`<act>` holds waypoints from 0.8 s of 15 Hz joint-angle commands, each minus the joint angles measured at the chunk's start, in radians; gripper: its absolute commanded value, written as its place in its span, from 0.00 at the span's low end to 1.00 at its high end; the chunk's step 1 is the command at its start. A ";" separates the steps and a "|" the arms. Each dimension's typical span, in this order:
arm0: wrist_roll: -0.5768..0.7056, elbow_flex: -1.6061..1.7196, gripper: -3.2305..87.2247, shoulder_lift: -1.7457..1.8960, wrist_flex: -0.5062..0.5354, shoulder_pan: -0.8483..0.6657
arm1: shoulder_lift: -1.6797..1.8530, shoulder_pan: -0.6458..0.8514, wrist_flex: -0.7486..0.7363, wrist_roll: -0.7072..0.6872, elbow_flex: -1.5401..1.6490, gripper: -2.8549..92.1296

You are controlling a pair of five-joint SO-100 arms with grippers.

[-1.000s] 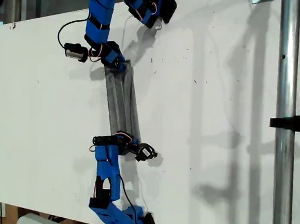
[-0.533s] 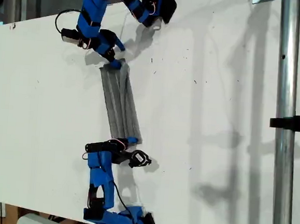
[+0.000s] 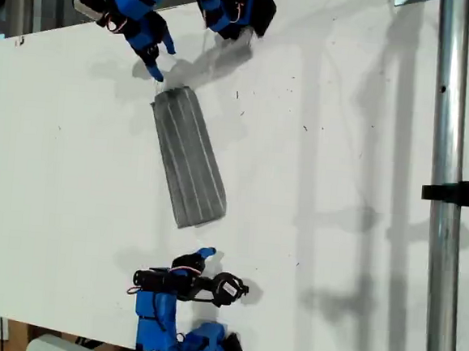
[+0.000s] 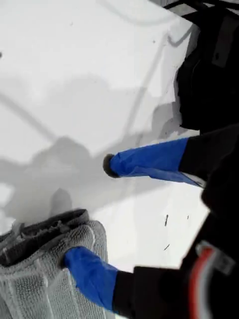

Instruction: Grasp corners of a towel and fold twice.

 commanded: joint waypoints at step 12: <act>-0.178 1.111 0.17 1.689 -0.331 0.247 | 0.615 -0.161 -0.049 -0.055 0.183 0.41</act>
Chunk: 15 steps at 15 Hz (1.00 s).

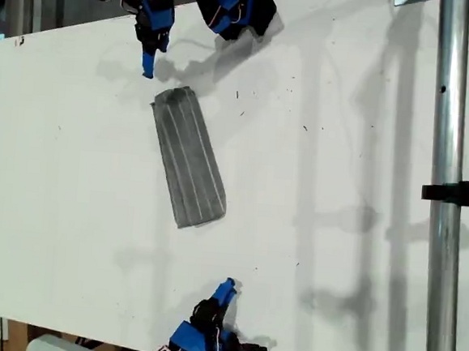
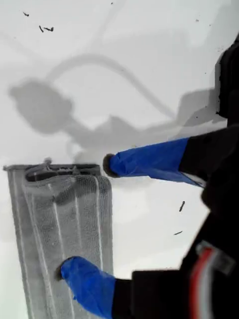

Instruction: Grasp corners of a towel and fold twice.

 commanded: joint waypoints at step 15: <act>0.103 0.169 0.18 0.103 -0.028 -0.097 | -1.264 -0.397 -0.489 -0.526 -0.505 0.41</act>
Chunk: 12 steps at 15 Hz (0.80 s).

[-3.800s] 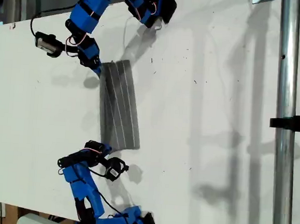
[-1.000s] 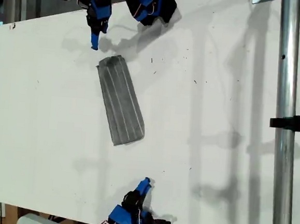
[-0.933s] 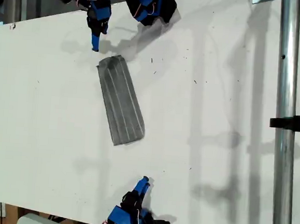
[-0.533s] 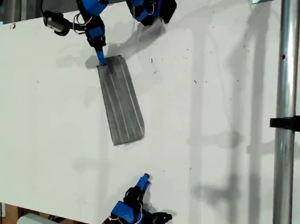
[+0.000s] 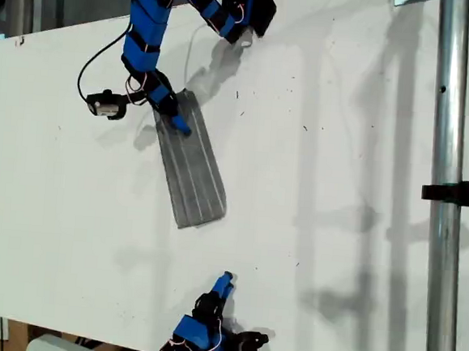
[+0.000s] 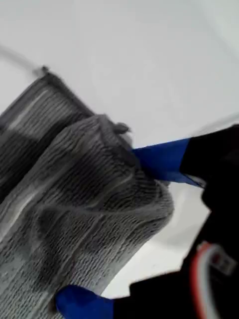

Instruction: Grasp corners of a towel and fold twice.

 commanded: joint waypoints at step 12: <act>0.006 0.008 0.18 0.006 -0.011 -0.008 | 0.224 -0.117 0.698 0.548 -0.345 0.03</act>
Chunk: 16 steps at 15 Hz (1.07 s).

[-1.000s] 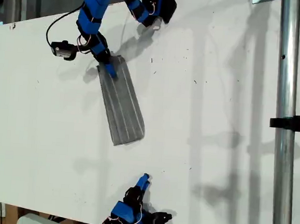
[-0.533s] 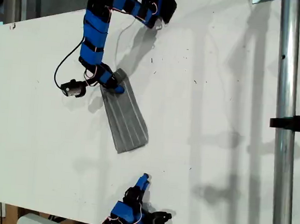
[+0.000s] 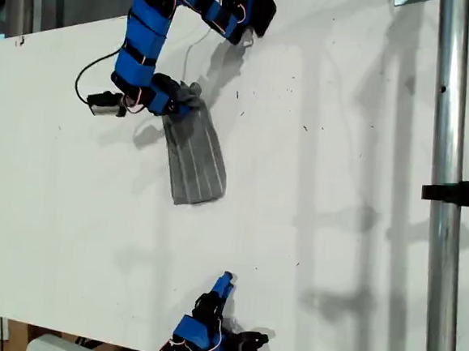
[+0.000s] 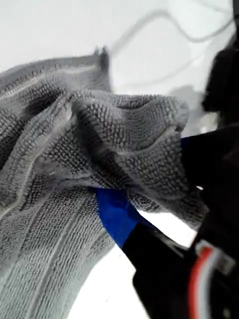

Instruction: Grasp corners of a towel and fold twice.

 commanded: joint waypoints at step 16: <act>0.014 0.008 0.20 0.006 -0.014 0.000 | -0.499 -0.313 0.043 0.160 -0.850 0.55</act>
